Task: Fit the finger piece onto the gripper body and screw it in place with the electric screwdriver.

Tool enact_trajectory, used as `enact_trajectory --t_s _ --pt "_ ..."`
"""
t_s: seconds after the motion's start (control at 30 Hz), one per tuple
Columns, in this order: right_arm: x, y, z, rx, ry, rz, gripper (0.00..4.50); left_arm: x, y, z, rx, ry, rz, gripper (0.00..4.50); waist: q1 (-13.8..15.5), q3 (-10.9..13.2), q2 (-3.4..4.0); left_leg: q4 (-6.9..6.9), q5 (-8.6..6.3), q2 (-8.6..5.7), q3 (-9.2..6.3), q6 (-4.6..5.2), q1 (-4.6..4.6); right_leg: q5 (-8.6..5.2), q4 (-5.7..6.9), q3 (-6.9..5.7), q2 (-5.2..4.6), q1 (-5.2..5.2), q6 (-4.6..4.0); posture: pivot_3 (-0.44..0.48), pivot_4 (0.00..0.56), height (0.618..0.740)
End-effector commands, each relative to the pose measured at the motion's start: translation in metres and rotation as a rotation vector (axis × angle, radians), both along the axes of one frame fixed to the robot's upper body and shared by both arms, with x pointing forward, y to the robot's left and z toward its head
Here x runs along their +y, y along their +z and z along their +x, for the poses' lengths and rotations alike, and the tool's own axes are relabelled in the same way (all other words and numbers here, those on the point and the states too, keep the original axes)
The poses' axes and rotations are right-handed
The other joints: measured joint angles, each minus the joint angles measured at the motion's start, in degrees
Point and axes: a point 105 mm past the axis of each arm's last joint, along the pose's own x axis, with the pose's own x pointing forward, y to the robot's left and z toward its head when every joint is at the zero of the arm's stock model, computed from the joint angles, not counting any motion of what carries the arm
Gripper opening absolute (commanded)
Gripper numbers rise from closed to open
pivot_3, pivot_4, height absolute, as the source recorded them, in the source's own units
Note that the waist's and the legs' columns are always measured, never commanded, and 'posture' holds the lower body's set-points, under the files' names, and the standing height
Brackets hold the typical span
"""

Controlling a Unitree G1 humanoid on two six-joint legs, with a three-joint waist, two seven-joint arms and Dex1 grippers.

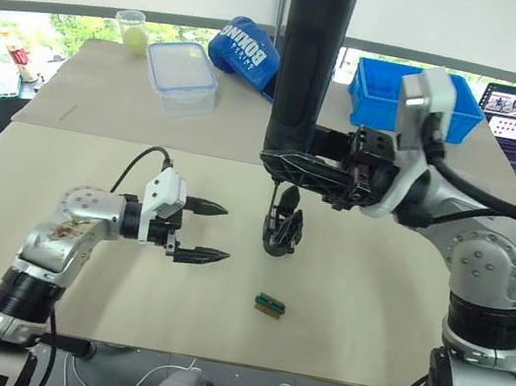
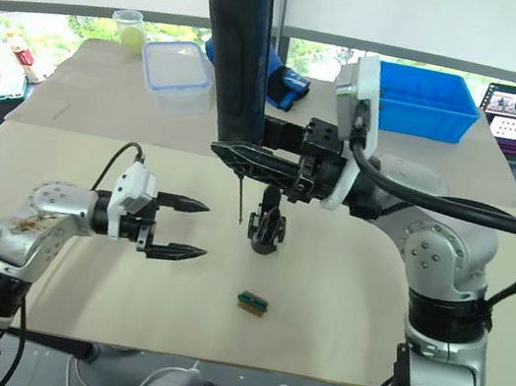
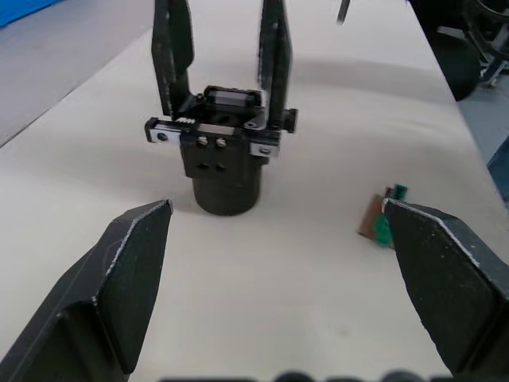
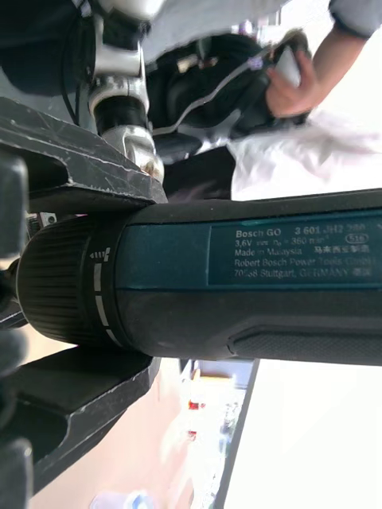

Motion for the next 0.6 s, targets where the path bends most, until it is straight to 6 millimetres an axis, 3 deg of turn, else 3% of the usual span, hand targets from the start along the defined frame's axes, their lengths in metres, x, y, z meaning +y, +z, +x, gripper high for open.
enact_trajectory --t_s 0.03,0.6 --pt "0.002 0.019 -0.002 -0.115 0.009 0.021 1.92 -0.008 0.002 0.008 -0.049 -0.024 0.018 4.5 0.0 0.0 0.0 0.01 0.01 -0.06 0.0 0.01 -0.03 0.0 0.01 -0.01 0.0 -0.03 0.0 0.0 0.15 0.74" --pt "0.004 0.0 0.012 -0.128 -0.025 -0.036 1.92 -0.048 -0.021 0.042 -0.072 -0.098 0.067 4.5 -0.1 0.0 -0.04 0.15 0.04 -0.17 0.0 0.07 -0.06 0.0 0.17 -0.03 -0.01 -0.05 0.01 0.0 0.15 0.74"
